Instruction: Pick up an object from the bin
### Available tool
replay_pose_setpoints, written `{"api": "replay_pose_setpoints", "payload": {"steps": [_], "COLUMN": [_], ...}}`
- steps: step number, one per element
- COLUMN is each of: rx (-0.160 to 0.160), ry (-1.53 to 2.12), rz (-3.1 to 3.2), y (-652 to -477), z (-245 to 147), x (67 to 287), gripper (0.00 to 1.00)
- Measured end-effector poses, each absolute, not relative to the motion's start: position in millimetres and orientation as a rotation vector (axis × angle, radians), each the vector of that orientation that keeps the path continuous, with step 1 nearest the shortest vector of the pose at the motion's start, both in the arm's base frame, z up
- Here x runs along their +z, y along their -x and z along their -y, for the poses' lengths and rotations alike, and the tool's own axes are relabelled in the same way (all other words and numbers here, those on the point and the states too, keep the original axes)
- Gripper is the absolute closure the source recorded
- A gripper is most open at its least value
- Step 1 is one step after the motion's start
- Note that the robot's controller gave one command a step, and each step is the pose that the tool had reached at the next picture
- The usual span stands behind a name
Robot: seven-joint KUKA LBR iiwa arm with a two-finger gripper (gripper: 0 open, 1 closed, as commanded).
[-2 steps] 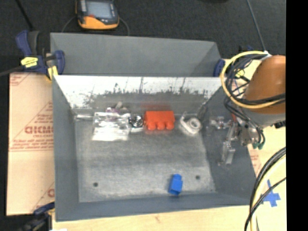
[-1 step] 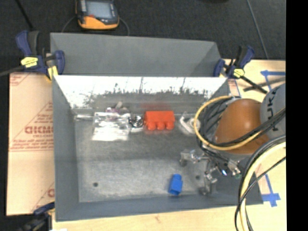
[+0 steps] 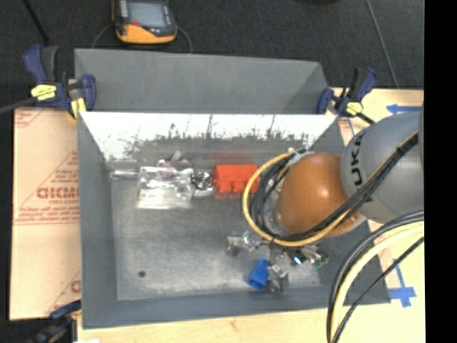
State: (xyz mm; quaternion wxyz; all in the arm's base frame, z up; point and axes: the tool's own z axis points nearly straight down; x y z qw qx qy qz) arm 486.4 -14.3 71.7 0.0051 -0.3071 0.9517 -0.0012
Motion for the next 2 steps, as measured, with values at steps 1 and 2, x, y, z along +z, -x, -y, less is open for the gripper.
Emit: {"api": "replay_pose_setpoints", "payload": {"steps": [1,2], "rx": [-0.003,-0.008], "ry": [0.957,0.943], "rz": [-2.986,-2.985], "y": [-484.5,-501.1], "z": [17,30], "x": [71,248], "gripper": [1.0,1.0]}}
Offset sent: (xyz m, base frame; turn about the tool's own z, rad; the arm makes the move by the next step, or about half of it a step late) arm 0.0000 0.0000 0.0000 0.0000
